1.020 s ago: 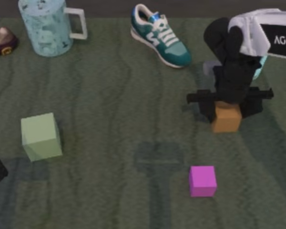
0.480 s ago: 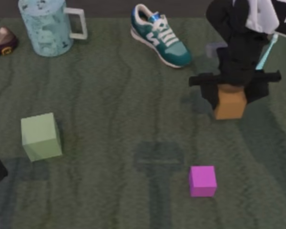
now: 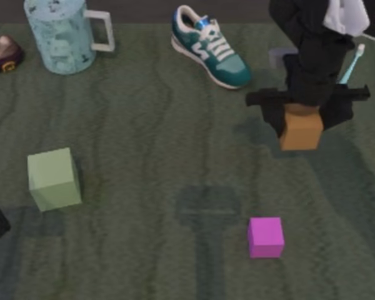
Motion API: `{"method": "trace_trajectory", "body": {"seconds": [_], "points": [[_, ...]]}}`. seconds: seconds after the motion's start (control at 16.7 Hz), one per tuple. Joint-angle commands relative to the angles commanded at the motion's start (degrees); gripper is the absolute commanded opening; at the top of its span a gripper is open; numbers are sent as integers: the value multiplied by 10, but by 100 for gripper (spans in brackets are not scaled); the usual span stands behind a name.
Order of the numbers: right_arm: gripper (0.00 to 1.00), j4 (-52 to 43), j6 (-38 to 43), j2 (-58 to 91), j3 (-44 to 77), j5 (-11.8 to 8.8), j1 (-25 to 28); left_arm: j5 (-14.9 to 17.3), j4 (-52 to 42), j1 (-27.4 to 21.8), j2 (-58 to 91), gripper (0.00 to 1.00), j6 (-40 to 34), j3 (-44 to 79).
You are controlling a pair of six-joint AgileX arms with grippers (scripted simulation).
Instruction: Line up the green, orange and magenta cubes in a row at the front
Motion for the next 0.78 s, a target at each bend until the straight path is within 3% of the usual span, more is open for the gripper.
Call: {"method": "trace_trajectory", "body": {"seconds": [0.18, 0.6, 0.78], "points": [[0, 4, 56, -27, -31, 1, 51, 0, 0, 0, 0, 100, 0, 0], [0, 19, 265, -122, -147, 2, 236, 0, 0, 0, 0, 100, 0, 0], [0, 25, 298, -144, -171, 3, 270, 0, 0, 0, 0, 100, 0, 0]]}}
